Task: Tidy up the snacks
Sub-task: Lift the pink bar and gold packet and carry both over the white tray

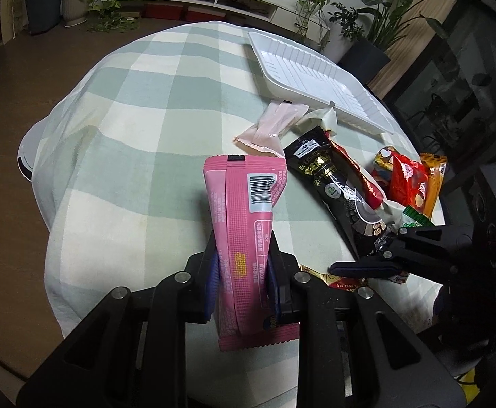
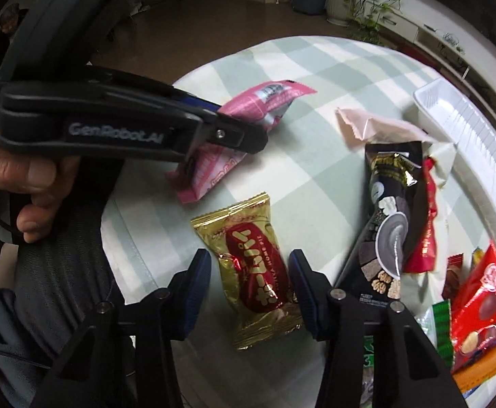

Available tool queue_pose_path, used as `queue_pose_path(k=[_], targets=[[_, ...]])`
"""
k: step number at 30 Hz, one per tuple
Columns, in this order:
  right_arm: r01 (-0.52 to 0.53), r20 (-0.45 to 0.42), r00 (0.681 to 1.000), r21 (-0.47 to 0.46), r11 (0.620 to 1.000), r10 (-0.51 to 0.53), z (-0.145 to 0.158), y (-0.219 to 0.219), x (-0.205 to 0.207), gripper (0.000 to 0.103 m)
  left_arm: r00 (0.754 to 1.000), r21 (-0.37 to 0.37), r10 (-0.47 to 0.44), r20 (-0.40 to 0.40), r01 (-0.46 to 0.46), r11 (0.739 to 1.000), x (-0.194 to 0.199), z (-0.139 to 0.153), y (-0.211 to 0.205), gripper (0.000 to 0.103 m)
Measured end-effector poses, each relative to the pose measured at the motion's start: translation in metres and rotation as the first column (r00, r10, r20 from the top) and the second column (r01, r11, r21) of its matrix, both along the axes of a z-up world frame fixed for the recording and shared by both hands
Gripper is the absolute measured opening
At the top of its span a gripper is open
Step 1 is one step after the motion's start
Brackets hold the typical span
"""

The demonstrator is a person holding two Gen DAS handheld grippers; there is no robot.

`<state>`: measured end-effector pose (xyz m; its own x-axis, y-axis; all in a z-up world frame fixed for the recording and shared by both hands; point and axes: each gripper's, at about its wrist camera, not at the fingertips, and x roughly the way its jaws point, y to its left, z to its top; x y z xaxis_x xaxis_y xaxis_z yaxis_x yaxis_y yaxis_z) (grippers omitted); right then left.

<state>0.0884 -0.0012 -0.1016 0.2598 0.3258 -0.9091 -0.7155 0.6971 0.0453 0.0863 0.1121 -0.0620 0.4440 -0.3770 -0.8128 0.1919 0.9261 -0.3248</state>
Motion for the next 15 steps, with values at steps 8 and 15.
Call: queue_pose_path(k=[8, 15], targets=[[0.033, -0.015, 0.999, -0.014, 0.999, -0.033, -0.001, 0.002, 0.010, 0.034, 1.000, 0.013, -0.013, -0.006, 0.013, 1.000, 0.001, -0.003, -0.006, 0.021], [0.100, -0.002, 0.995, 0.053, 0.994, -0.100, 0.007, -0.010, 0.000, 0.033, 1.000, 0.012, -0.025, 0.004, 0.025, 1.000, -0.002, -0.003, -0.008, 0.021]])
